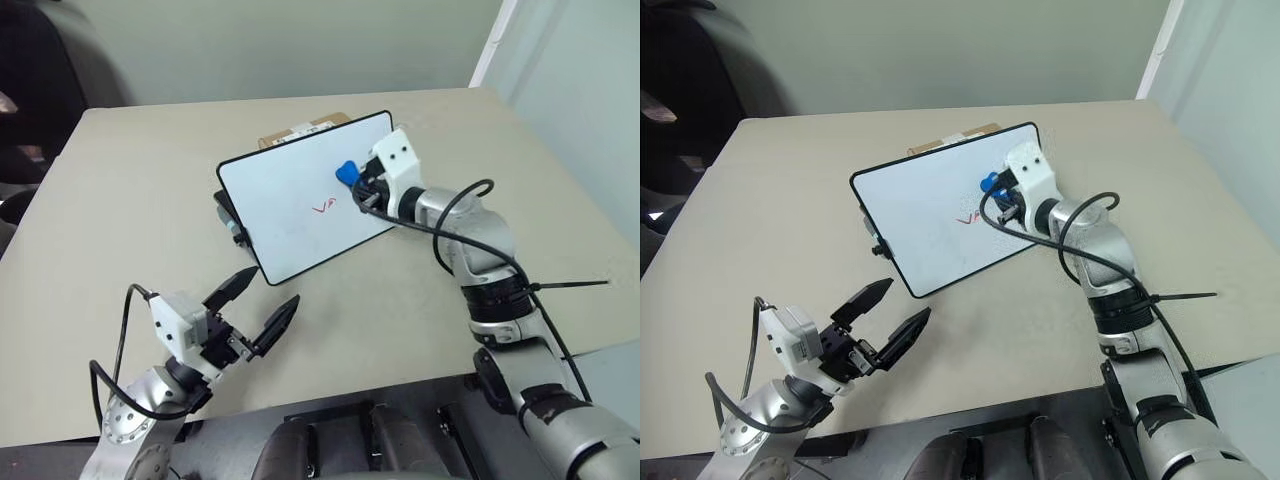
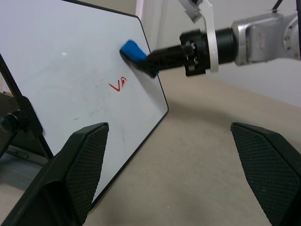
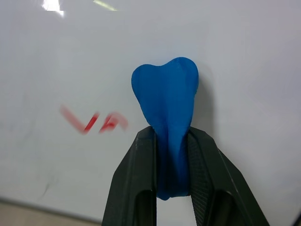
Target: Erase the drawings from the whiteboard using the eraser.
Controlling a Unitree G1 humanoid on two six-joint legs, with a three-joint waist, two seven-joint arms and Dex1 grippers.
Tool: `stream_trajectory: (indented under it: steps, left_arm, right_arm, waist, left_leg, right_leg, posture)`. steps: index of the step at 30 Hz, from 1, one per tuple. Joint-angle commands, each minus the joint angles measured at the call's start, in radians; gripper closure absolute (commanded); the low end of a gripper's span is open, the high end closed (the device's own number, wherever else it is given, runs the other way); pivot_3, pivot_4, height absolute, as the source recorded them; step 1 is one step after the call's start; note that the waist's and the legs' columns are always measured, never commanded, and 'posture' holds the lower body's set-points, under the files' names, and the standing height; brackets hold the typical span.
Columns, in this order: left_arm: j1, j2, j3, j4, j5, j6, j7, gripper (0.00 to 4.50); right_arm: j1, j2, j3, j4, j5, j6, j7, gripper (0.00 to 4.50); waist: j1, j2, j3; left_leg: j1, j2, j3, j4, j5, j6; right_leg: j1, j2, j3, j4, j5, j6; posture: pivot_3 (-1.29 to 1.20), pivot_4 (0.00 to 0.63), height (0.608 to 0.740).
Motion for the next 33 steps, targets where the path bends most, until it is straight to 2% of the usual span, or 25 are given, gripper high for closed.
stream_trajectory:
  steps: [1, 13, 23, 33]
  left_arm:
    - [0.008, -0.005, 0.003, -0.051, -0.003, -0.02, 0.005, 0.0]
    - [-0.001, -0.009, -0.007, -0.049, 0.003, -0.017, 0.011, 0.0]
    - [-0.022, -0.017, -0.017, -0.022, 0.008, -0.026, 0.009, 0.0]
    - [-0.014, -0.033, -0.025, -0.024, 0.016, -0.034, 0.013, 0.0]
  right_arm:
    - [0.04, 0.01, 0.054, -0.004, -0.006, 0.01, 0.013, 3.7]
    - [0.028, -0.029, 0.065, 0.031, -0.024, 0.012, 0.015, 3.7]
    - [-0.05, 0.02, 0.059, -0.082, 0.015, 0.012, 0.029, 3.7]
    - [-0.035, 0.013, 0.081, -0.048, -0.007, -0.007, 0.031, 3.7]
  waist:
    - [-0.002, 0.0, 0.0]
    - [-0.002, 0.0, 0.0]
    - [-0.002, 0.0, 0.0]
    - [0.003, 0.0, 0.0]
  left_leg:
    - [0.0, 0.0, 0.0, 0.0, 0.0, 0.0]
    - [0.001, 0.0, 0.0, 0.001, 0.006, 0.001]
    - [-0.002, 0.0, 0.0, -0.003, 0.005, -0.001]
    - [-0.001, 0.0, 0.0, -0.004, 0.005, -0.002]
  right_leg:
    - [0.0, 0.0, 0.0, 0.0, 0.0, 0.0]
    - [0.002, 0.0, 0.0, 0.0, 0.007, 0.001]
    - [0.0, 0.0, 0.0, 0.0, 0.008, -0.001]
    - [-0.002, 0.0, 0.0, -0.001, 0.004, -0.001]
  posture:
    - [0.0, 0.15, 0.74]
    - [0.0, 0.15, 0.74]
    - [0.0, 0.15, 0.74]
    - [0.0, 0.15, 0.74]
